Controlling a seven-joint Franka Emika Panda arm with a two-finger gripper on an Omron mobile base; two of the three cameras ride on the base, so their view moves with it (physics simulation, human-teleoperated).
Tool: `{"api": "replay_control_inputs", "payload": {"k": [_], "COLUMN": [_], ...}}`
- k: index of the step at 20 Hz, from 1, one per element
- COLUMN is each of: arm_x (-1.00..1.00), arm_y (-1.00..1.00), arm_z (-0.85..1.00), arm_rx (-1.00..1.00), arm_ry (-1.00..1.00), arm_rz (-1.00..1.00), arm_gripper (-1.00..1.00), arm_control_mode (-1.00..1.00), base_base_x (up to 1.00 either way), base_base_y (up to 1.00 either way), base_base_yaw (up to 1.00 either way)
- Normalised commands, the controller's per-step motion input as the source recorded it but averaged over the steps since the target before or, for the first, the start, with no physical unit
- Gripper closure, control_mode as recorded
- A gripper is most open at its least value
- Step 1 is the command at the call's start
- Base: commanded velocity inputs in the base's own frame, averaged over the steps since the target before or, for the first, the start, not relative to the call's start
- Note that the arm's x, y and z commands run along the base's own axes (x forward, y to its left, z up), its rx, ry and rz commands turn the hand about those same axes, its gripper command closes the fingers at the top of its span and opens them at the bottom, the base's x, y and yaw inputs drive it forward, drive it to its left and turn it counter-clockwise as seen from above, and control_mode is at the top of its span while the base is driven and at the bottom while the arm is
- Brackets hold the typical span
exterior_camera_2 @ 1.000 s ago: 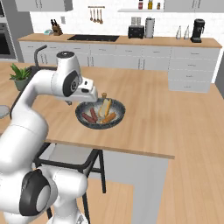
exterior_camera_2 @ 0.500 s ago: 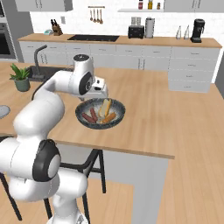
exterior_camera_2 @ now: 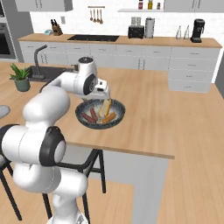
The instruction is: Place one bun and one sausage from the bowl on each plate.
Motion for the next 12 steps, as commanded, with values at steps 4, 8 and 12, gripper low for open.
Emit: {"api": "replay_control_inputs", "payload": {"k": [4, 8, 12], "arm_x": [0.11, 0.14, 0.17], "arm_y": [0.0, 0.0, 0.0], "arm_z": [-0.2, -0.15, -0.19], "arm_rx": [0.0, 0.0, 0.0], "arm_ry": [0.0, 0.0, 0.0], "arm_rz": [0.0, 0.0, 0.0], "arm_gripper": [-1.0, -1.0, -1.0], "arm_control_mode": [-1.0, -1.0, -1.0], "base_base_x": [0.0, 0.0, 0.0], "base_base_y": [0.0, 0.0, 0.0], "base_base_yaw": [0.0, 0.0, 0.0]}}
